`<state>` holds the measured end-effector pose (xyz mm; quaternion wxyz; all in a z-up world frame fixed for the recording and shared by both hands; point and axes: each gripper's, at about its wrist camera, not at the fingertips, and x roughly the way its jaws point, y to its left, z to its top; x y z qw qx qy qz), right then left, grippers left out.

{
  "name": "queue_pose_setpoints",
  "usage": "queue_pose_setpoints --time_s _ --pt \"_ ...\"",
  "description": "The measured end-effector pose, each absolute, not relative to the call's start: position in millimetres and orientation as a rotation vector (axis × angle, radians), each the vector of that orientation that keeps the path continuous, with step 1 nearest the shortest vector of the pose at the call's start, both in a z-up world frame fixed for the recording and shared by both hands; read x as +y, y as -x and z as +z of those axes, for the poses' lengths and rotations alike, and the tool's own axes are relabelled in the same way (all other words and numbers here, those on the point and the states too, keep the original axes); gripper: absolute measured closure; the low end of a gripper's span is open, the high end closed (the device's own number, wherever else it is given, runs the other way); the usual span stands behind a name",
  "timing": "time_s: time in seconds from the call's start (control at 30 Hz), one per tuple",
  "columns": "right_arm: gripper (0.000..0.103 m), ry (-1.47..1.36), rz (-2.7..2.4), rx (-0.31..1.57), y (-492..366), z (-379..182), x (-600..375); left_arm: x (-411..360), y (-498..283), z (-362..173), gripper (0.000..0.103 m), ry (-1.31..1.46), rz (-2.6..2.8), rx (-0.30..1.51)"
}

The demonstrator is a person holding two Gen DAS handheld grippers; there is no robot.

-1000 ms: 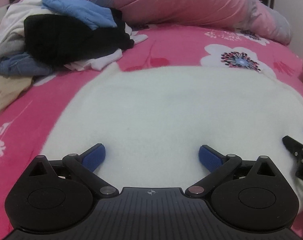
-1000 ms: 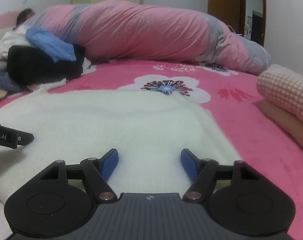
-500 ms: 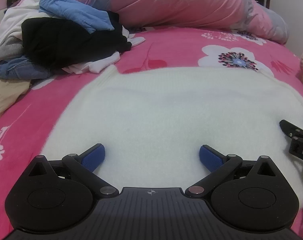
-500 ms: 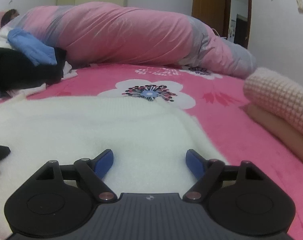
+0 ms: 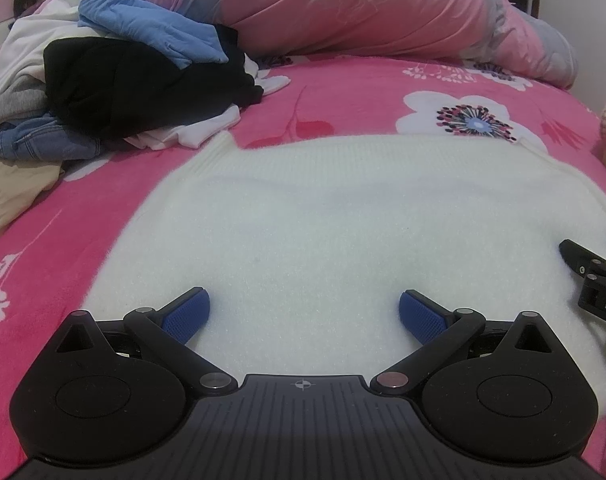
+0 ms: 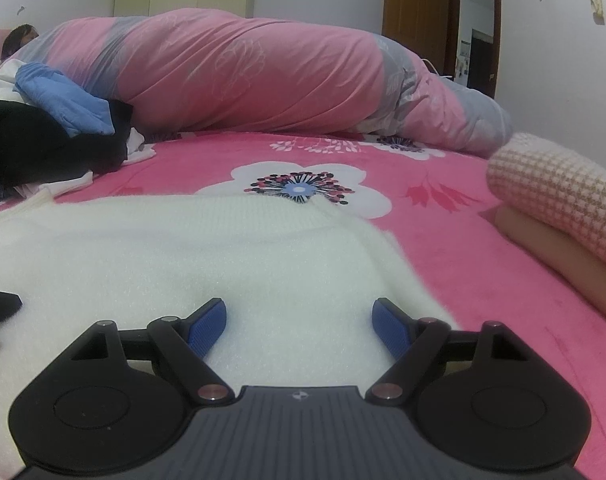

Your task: Fold clothes

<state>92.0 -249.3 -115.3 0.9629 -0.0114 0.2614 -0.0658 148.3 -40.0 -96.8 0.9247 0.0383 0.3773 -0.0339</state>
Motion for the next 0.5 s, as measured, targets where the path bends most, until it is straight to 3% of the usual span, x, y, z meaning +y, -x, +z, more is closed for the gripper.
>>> queue_pose_setpoints --time_s 0.3,0.5 --pt "0.020 0.022 -0.132 0.527 -91.8 -115.4 -249.7 -31.1 -135.1 -91.4 0.003 -0.034 -0.104 0.716" --pt "0.020 0.022 -0.133 0.526 -91.2 -115.2 -249.2 8.3 -57.3 -76.3 0.003 0.036 -0.215 0.564"
